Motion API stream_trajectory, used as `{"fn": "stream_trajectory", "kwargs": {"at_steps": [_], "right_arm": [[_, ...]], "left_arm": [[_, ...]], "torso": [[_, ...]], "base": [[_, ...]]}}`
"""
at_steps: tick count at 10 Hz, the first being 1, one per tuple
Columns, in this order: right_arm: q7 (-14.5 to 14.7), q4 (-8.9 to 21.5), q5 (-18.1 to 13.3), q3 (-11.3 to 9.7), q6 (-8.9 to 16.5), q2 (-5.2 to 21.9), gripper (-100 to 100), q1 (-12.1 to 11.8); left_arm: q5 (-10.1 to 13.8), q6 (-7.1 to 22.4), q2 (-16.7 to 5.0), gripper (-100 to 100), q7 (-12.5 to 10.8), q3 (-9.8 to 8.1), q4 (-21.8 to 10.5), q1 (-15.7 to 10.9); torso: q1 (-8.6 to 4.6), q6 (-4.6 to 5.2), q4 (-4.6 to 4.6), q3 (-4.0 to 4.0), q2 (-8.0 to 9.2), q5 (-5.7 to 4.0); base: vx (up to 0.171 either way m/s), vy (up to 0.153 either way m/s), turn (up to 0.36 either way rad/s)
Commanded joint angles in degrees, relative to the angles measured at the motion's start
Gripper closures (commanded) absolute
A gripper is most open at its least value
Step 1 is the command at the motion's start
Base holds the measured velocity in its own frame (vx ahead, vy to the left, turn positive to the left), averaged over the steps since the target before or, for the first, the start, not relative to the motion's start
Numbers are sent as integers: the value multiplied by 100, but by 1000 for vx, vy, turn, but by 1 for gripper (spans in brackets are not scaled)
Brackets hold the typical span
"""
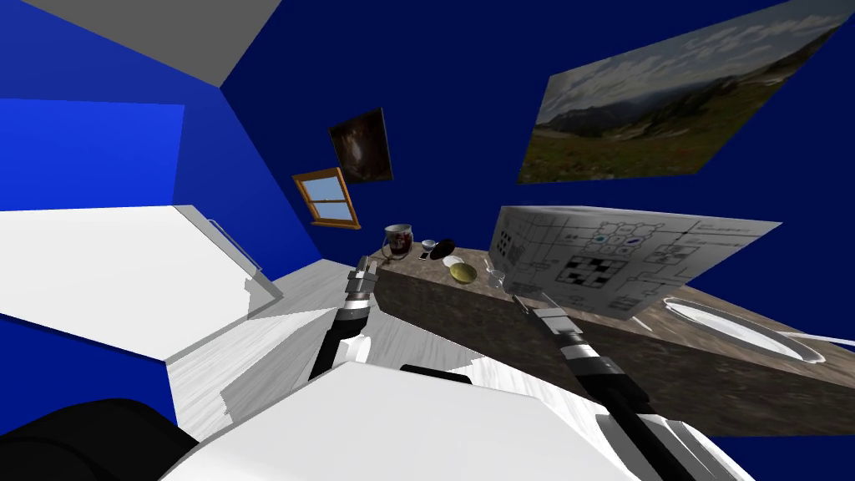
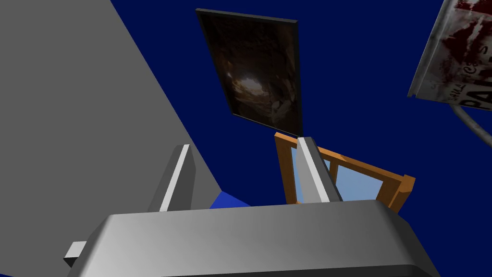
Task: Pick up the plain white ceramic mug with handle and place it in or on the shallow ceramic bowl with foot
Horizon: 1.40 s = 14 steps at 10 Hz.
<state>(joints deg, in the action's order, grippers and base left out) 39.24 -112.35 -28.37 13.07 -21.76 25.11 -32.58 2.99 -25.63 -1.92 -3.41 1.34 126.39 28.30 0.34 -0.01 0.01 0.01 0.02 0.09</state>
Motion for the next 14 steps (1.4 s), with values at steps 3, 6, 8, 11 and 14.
{"fn": "stream_trajectory", "kwargs": {"at_steps": [3, 6, 8, 11, 14], "right_arm": [[366, 362, -466, 63, 180, 524, -100, -68], [599, 675, -790, 90, 236, 917, -100, -113], [699, 827, -944, 98, 261, 1107, -100, -131], [932, 1259, -1361, 95, 323, 1647, -100, -169], [1037, 1523, -1600, 71, 354, 2046, -100, -186]], "left_arm": [[0, 0, 0, 0, 0, 0, 0, 0], [0, 0, -1, 0, 0, -1, 0, 0], [0, 0, 0, 0, 0, 0, 0, 0], [0, 0, -1, 0, 0, -1, 0, 1], [0, 0, -1, 0, 0, -1, 0, 1]], "torso": [[-16, 1, -1, -1, -1, -4], [-19, 0, -1, -3, -4, -4], [-11, 1, -2, -6, -10, -3], [-18, 0, -3, -7, -12, -4], [-24, 1, -2, -6, -10, -5]], "base": [[8, 63, 61], [13, 57, 66], [25, 60, 66], [34, 55, 87], [34, 38, 65]]}}
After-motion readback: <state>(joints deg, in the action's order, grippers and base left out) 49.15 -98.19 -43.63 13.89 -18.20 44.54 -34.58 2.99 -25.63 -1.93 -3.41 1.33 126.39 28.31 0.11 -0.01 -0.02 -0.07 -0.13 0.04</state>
